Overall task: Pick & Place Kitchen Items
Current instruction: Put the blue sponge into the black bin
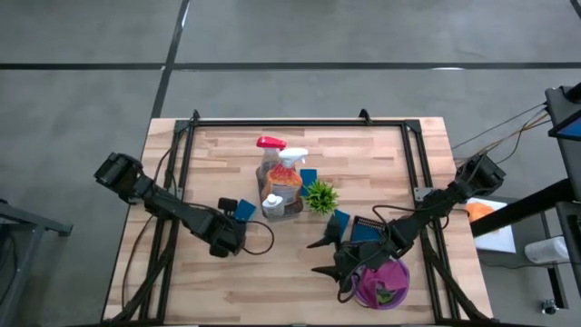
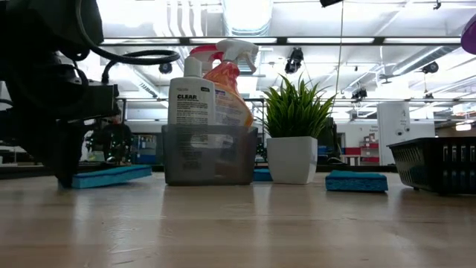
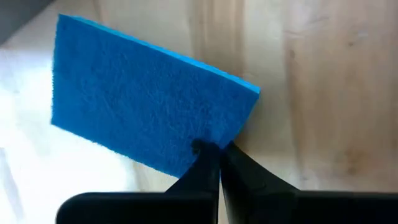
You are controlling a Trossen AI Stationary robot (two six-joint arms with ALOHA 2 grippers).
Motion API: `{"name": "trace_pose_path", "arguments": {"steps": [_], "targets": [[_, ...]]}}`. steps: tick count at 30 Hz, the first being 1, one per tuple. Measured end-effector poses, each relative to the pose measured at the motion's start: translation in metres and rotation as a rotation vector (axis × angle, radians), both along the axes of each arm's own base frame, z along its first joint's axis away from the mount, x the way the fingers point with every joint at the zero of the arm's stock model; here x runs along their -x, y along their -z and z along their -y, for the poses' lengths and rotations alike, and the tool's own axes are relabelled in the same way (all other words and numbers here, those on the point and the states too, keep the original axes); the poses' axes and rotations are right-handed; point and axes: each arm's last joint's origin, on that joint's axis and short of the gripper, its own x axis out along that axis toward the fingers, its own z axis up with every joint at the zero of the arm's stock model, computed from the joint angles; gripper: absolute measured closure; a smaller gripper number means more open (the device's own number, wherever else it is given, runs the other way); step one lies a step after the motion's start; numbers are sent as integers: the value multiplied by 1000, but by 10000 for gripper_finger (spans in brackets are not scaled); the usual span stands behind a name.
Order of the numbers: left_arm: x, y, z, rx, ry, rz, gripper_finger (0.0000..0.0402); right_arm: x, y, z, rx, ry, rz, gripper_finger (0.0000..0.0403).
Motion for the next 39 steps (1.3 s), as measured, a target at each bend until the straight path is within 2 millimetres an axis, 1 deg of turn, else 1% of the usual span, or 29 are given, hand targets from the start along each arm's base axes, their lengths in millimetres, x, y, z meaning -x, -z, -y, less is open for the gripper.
{"name": "trace_pose_path", "arguments": {"steps": [5,10,14,18,21,24,27,30,35,39], "targets": [[5,-1,11,52,-23,4,399,0,1,0,1,-4,-10,104],[5,-14,34,138,11,31,400,1,1,-2,-54,-66,-30,104],[0,-33,58,171,76,105,401,1,2,-4,-68,-111,-40,104],[-4,-56,82,193,142,209,401,-1,5,-5,-40,-129,-38,104],[-9,-77,96,172,195,315,401,-6,11,-7,-17,-140,-22,104],[-14,-98,109,153,248,433,401,-15,18,-11,-8,-176,33,104],[-21,-114,118,172,310,522,401,-24,23,-15,6,-195,88,104],[-27,-124,124,185,366,587,401,-32,28,-17,33,-197,99,104],[-30,-128,127,203,434,617,401,-39,31,-18,36,-188,100,104],[-29,-126,128,204,450,620,401,-41,25,-15,19,-175,113,104]]}}
